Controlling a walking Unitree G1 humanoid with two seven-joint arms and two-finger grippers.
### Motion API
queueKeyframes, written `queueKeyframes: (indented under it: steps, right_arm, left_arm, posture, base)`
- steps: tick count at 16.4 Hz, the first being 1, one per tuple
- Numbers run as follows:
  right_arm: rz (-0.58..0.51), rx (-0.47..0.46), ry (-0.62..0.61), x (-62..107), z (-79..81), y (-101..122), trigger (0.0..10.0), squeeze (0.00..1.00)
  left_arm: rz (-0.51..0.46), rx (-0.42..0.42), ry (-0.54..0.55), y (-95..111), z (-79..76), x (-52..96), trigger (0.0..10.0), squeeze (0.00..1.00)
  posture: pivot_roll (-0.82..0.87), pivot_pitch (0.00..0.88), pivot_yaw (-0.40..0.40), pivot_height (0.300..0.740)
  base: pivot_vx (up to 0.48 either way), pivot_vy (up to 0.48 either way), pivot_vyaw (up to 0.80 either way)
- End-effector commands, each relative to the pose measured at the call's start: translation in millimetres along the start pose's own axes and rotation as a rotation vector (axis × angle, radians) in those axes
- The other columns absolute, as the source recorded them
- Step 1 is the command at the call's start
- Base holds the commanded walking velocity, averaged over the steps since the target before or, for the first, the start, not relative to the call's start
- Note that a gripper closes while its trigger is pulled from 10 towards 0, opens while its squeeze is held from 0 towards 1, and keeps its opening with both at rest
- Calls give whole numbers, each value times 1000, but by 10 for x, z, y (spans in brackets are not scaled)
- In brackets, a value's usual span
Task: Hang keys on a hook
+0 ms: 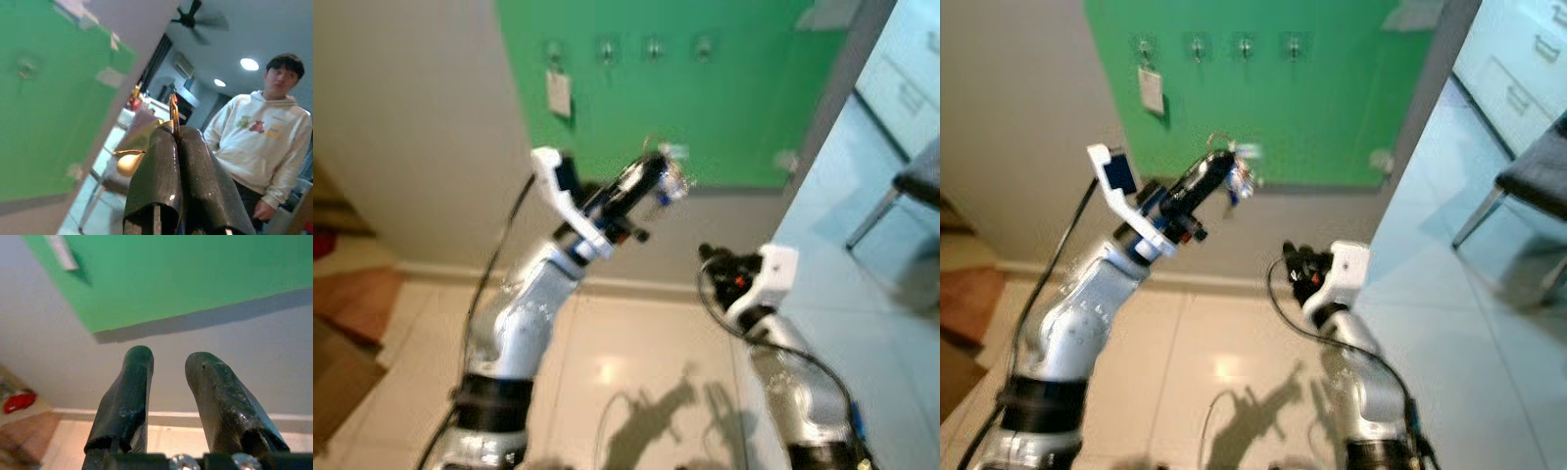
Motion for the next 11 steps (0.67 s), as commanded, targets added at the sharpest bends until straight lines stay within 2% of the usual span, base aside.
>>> queueKeyframes:
  steps: [1,3,7,11]
  right_arm:
    - [-6,2,18,-35,76,19,10000,0]
    - [-26,-11,22,-32,77,37,10000,0]
    - [-21,10,1,-21,24,34,10000,0]
    - [-24,29,15,-36,73,30,10000,0]
  left_arm:
    - [-10,-50,2,113,14,-10,10000,0]
    - [-13,-68,-6,158,6,-27,10000,0]
    - [-36,-87,-23,274,-25,-94,10000,0]
    - [-107,-79,-30,499,6,-195,10000,0]
  posture:
    - [-12,82,20,740]
    - [-12,82,20,740]
    - [-16,85,24,740]
    - [-17,86,30,740]
  base:
    - [334,0,-600]
    - [341,0,-800]
    - [341,0,0]
    - [342,0,0]
Point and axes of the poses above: a point about 5 cm out from each wrist's last joint towards the gripper, its own x axis pointing back from the gripper into the wrist, its own y axis along the axis of the wrist's last joint, z = x × y, the point moved 6 cm from there along -x, pointing out of the wrist towards the gripper, and after that the axes turned 9 degrees about x, right-handed, at the moved point
